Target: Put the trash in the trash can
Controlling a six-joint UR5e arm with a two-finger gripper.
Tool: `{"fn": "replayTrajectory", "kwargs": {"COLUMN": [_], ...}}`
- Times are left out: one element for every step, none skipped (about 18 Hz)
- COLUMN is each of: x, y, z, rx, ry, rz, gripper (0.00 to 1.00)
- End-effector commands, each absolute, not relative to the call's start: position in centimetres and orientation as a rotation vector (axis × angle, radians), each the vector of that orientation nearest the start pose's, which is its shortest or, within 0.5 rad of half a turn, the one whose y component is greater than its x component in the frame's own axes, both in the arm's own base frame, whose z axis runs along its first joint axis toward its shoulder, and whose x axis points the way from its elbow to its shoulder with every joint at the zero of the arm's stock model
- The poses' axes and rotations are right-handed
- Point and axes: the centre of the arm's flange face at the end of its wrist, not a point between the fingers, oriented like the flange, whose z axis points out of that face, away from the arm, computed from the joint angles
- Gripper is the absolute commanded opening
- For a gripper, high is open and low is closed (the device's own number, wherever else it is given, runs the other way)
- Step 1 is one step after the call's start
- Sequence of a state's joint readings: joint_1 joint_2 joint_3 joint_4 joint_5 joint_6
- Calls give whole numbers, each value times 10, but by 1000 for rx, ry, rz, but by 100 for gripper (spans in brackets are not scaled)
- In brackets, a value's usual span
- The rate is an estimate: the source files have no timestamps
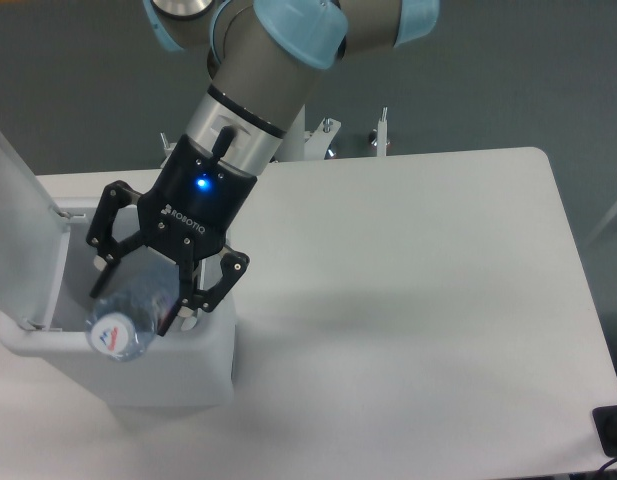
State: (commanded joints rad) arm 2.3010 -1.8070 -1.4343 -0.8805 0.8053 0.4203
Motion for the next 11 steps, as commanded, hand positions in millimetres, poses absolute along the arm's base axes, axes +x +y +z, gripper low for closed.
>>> {"fn": "replayTrajectory", "kwargs": {"x": [-259, -260, -261, -266, -275, -293, -309, -327, -356, -365, -372], "y": [591, 591, 591, 590, 588, 587, 586, 581, 571, 567, 562], "z": [533, 534, 537, 537, 539, 537, 534, 542, 546, 548, 547], "rx": [-2241, -2242, -2238, -2237, -2233, -2231, -2231, -2218, -2208, -2205, -2207], "ry": [-78, -78, -77, -83, -84, -86, -100, -120, -154, -158, -157], "rz": [-375, -368, -363, -358, -340, -311, -299, -268, -228, -210, -196], "gripper": [99, 98, 99, 99, 99, 99, 99, 100, 100, 100, 100]}}
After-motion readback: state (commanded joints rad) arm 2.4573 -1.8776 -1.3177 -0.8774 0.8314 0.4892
